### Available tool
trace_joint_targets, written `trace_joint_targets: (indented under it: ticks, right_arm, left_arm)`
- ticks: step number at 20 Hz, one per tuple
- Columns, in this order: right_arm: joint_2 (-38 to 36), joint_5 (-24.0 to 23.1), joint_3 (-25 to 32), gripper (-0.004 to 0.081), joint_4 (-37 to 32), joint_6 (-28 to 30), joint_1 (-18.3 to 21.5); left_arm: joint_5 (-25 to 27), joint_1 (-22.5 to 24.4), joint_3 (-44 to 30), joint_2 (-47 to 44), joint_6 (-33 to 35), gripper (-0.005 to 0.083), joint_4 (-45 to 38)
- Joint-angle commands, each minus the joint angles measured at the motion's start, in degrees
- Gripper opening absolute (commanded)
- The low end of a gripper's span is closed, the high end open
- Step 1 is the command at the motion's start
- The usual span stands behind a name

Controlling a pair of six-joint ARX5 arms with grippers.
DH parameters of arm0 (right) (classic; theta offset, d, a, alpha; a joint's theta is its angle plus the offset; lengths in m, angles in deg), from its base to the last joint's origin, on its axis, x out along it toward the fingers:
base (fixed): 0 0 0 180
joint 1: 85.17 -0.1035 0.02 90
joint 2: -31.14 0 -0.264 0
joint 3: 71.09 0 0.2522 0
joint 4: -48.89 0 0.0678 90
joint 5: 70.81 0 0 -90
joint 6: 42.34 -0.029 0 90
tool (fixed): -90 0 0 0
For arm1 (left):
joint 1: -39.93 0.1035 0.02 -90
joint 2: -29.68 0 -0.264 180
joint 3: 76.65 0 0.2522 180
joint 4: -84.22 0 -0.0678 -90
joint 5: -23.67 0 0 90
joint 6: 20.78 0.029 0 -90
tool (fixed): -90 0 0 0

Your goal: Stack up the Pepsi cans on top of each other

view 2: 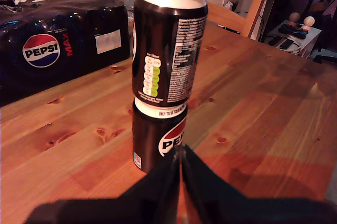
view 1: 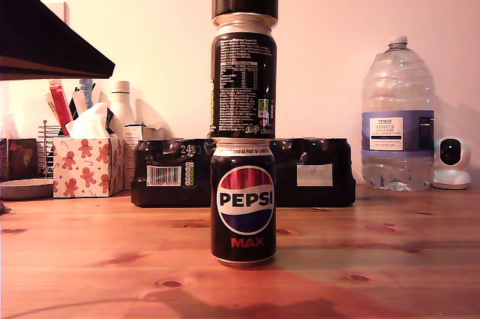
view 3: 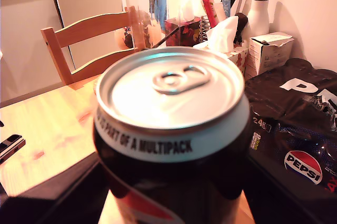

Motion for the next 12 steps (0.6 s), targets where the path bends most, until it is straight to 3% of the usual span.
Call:
trace_joint_targets:
  ticks: [1,3,12]
  right_arm:
    - [-0.11,-0.07,0.0,0.0711,0.28,-0.11,-0.59]
    - [-0.11,-0.09,0.0,0.0786,0.24,-0.11,-0.59]
    - [-0.11,-0.28,0.0,0.0791,-0.85,-0.15,-0.59]
  left_arm:
    - [0.0,-0.11,-1.42,-0.15,0.5,-0.0024,-0.44]
    - [0.0,-0.11,-1.42,-0.15,0.5,-0.0024,-0.44]
    - [0.0,-0.11,-1.42,-0.15,0.5,-0.0024,-0.42]
